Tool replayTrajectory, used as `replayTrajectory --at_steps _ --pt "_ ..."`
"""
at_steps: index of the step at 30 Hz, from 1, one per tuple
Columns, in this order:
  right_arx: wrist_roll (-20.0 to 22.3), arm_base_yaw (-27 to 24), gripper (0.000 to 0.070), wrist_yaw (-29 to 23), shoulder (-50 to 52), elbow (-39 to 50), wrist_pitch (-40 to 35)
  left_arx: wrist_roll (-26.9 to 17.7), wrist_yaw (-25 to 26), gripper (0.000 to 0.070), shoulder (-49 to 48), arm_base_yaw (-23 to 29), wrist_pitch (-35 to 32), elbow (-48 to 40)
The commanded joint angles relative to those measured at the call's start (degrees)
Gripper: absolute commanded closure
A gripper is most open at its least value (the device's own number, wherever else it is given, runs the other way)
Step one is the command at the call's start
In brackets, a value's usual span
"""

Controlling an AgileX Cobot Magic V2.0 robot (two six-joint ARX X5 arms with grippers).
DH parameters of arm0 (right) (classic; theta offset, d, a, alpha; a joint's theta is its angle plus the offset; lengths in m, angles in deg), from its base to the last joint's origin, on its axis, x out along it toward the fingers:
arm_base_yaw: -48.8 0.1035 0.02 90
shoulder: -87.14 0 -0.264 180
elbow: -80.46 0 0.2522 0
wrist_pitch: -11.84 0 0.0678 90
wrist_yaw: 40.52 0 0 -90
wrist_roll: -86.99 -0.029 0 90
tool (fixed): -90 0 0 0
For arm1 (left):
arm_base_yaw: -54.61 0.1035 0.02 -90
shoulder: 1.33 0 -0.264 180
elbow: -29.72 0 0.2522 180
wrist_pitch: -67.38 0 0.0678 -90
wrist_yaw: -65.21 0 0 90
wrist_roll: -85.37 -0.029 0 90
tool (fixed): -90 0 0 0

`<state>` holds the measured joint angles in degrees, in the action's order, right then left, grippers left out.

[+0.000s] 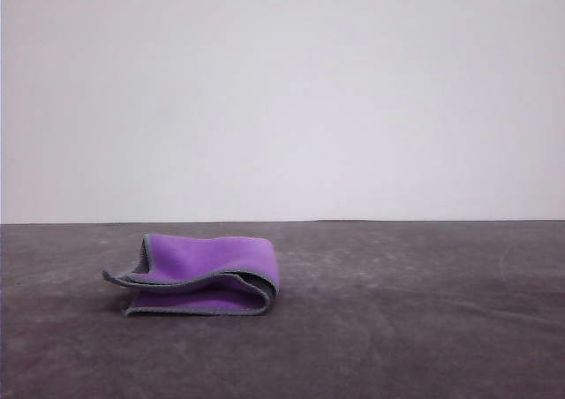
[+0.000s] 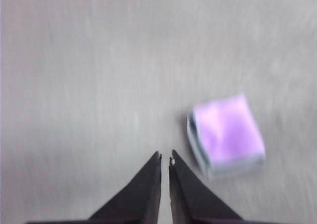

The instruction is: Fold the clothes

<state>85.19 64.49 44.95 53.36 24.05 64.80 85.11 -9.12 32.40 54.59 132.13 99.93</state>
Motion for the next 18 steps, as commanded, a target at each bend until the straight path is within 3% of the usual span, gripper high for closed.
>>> replayTrajectory --at_steps 1,6,9,18 --pt "-0.8 0.2 0.0695 0.0 -0.2 -0.4 -0.6 -0.5 -1.2 0.0684 -2.1 0.2 -5.1 -1.5" --pt "-0.8 0.2 0.0694 0.0 -0.2 -0.4 -0.6 2.6 -4.0 0.0684 -11.0 0.4 -20.7 -14.3" --pt "-0.8 0.2 0.0694 0.0 -0.2 -0.4 -0.6 3.1 -4.6 0.0684 -16.3 0.4 -25.0 -23.5" --pt "-0.8 0.2 0.0695 0.0 -0.2 -0.4 -0.6 9.7 -7.1 0.0684 -30.0 0.3 -36.8 -46.9"
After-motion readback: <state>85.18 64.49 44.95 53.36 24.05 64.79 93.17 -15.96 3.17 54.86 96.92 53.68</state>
